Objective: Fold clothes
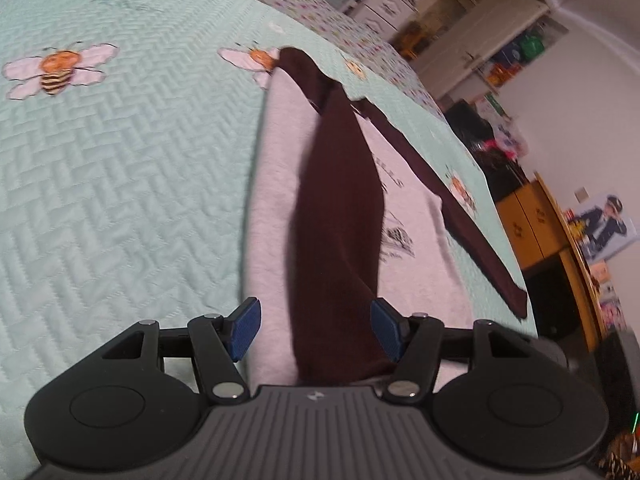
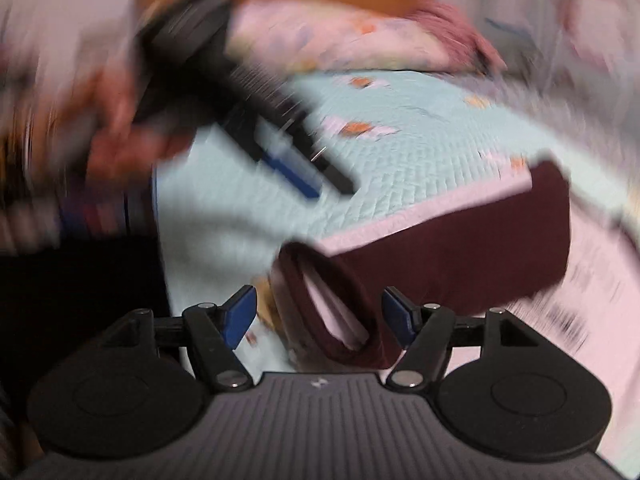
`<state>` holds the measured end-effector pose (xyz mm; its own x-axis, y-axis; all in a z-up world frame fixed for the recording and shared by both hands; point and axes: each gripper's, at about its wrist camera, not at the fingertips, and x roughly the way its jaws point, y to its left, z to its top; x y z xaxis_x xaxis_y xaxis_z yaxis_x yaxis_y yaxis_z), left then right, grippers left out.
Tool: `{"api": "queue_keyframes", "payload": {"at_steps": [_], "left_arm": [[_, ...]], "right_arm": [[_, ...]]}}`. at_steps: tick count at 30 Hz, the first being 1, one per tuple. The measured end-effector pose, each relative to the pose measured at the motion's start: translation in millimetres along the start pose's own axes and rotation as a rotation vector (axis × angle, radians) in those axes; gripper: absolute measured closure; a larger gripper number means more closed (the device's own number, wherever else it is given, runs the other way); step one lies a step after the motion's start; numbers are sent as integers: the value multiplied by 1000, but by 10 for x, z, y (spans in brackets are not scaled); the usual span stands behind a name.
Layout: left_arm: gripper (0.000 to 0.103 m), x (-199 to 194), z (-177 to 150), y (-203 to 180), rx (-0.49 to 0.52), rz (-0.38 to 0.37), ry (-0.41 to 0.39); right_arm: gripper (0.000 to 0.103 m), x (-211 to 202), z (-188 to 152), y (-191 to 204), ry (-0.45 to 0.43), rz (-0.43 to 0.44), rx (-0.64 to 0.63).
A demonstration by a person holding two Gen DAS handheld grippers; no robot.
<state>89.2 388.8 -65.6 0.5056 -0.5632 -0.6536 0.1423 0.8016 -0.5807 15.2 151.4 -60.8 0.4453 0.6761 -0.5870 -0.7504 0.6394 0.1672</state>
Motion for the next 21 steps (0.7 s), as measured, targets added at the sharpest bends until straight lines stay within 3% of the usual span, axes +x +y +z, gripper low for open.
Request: {"api": "queue_keyframes", "payload": {"at_steps": [4, 9, 12, 17, 21], "left_arm": [[39, 93, -40, -62, 21, -16, 38], [38, 309, -150, -141, 108, 2, 137], [38, 409, -184, -121, 126, 27, 160], [38, 385, -15, -57, 58, -39, 135], [37, 484, 303, -56, 42, -36, 71]], "right_arm": [[33, -43, 22, -526, -101, -8, 364], [33, 84, -78, -1034, -126, -39, 719], [33, 164, -103, -1309, -139, -85, 824], [32, 335, -45, -1947, -200, -112, 963], [32, 534, -32, -2337, -204, -57, 1051]]}}
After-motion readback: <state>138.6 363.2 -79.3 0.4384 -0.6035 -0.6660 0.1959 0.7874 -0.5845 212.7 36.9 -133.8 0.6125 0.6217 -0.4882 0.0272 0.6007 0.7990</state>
